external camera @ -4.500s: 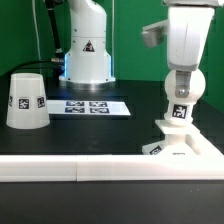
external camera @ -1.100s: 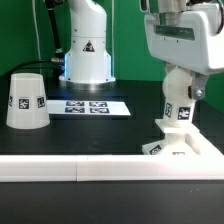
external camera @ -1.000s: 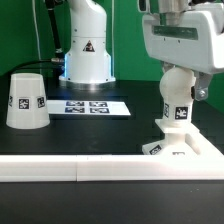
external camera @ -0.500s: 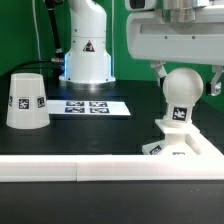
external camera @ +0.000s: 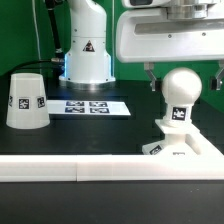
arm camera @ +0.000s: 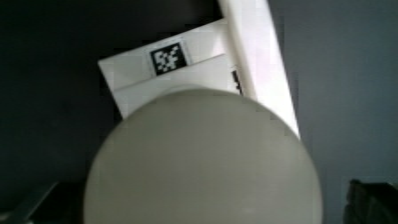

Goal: Assemble lamp

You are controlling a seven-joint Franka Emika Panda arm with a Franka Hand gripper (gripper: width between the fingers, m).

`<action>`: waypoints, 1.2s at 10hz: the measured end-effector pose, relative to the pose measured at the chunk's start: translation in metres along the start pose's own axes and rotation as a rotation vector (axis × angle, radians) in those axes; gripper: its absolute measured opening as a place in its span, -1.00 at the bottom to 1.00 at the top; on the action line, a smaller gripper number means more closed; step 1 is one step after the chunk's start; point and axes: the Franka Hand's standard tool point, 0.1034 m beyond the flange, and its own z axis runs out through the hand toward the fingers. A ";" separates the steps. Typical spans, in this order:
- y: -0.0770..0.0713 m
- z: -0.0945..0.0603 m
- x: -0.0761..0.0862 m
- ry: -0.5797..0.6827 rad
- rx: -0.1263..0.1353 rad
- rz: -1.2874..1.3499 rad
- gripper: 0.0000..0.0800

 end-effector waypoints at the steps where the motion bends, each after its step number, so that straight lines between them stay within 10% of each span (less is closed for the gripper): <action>1: 0.000 -0.001 0.001 0.003 -0.011 -0.125 0.75; 12: 0.003 0.000 0.003 -0.020 -0.074 -1.121 0.75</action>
Offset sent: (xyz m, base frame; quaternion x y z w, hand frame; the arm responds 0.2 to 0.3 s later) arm 0.0000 0.0000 0.0000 0.0000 0.0000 -0.1938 0.9810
